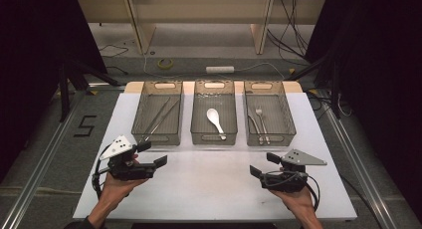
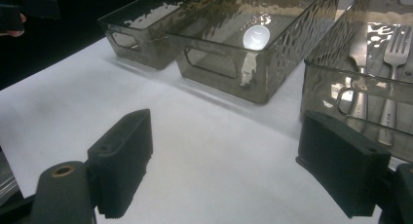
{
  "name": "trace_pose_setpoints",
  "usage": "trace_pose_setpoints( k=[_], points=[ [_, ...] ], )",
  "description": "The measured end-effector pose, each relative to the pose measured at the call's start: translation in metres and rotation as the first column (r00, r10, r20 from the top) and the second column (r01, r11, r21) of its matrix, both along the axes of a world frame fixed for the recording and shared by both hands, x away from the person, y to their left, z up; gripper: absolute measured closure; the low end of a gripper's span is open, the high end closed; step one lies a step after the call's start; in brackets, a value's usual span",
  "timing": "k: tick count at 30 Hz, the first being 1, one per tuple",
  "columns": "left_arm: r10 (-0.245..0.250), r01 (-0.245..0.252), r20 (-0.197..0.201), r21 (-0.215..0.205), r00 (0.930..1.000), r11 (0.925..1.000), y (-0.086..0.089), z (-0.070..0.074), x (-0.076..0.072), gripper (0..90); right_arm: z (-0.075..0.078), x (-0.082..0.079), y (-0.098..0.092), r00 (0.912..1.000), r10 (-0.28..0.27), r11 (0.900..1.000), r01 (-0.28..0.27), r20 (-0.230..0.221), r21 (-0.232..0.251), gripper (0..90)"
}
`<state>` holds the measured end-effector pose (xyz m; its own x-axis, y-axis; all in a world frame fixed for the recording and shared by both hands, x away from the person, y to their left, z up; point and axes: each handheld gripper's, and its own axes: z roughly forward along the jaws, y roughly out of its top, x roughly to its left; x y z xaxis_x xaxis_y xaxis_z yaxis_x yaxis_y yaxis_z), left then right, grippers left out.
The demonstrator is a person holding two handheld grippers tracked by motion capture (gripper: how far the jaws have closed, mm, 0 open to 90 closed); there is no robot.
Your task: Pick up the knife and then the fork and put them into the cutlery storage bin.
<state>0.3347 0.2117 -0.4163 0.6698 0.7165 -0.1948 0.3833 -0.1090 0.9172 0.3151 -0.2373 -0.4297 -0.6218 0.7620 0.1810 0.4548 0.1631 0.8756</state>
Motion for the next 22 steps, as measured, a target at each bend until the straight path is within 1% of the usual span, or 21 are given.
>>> trace_pose_setpoints(
  k=[22],
  points=[
    [-0.001,0.001,0.001,0.004,1.0000,1.0000,-0.0009,-0.0002,0.0005,15.8,0.0002,0.0016,-0.0012,0.9998,-0.019,1.000,0.019,0.008,-0.010,21.0]
  ],
)
